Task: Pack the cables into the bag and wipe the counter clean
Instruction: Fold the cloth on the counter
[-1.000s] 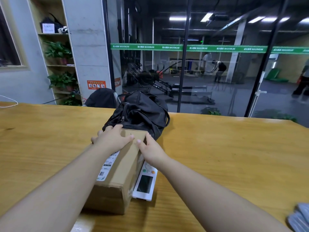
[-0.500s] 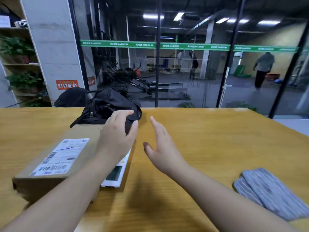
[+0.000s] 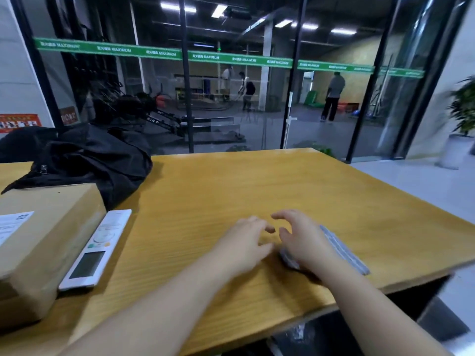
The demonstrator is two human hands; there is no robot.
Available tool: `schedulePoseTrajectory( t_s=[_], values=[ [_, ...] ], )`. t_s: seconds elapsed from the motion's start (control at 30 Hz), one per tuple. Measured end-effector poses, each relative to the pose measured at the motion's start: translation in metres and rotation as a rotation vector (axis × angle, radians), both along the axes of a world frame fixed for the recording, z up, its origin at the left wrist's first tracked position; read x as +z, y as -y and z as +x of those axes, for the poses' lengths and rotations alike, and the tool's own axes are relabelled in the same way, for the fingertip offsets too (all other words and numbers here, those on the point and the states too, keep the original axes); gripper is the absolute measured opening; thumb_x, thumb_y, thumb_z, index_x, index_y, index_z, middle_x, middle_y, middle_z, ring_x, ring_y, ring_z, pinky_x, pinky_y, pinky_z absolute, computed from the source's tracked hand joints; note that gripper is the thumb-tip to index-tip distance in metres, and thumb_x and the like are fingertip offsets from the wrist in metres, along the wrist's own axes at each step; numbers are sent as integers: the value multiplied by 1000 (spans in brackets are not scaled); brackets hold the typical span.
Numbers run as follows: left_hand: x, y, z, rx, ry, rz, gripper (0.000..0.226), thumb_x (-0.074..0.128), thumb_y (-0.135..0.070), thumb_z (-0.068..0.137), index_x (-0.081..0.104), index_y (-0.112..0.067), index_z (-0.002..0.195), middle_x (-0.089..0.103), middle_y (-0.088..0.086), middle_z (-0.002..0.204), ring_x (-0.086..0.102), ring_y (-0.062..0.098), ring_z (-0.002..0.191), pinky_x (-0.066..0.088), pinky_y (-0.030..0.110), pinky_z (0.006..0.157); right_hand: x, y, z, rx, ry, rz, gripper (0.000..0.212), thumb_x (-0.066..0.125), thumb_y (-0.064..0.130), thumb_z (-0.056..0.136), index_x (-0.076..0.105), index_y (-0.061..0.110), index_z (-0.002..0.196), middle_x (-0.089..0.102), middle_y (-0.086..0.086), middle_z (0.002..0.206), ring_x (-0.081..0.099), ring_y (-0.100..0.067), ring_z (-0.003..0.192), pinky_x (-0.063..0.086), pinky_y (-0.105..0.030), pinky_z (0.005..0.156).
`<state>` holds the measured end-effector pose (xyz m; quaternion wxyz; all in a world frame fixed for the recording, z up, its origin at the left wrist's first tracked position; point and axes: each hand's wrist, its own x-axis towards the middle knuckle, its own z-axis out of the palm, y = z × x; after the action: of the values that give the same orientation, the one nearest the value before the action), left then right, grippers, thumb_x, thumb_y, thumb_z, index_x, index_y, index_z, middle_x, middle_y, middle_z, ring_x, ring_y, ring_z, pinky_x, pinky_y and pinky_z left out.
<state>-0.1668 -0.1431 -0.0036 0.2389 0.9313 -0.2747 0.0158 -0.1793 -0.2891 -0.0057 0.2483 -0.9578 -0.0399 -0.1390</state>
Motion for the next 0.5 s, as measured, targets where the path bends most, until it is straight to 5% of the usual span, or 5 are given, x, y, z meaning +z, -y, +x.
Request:
schedulePoseTrajectory(
  t_s=[0.23,0.33,0.5],
  values=[
    [-9,57,2,-57,-109,37,36,56,-35,91,58,-18,122,56,8,124,49,24,119,37,28,97,-8,62,-12,-158,-129,-33,37,49,5,87,61,16,120,58,-4,129,51,-20,120,39,-28,97],
    [-9,74,5,-26,-104,11,27,55,-37,90,65,-19,108,60,7,115,53,24,112,40,30,93,-12,79,-16,-243,-167,-15,44,61,26,88,53,16,130,54,-5,133,50,-21,122,39,-30,99],
    [-4,89,17,54,-171,70,57,61,-41,86,46,-12,133,46,6,136,50,22,120,42,31,99,-13,93,-14,-265,-216,-60,64,67,48,81,49,15,133,58,-4,131,53,-21,120,45,-33,97]
  ],
)
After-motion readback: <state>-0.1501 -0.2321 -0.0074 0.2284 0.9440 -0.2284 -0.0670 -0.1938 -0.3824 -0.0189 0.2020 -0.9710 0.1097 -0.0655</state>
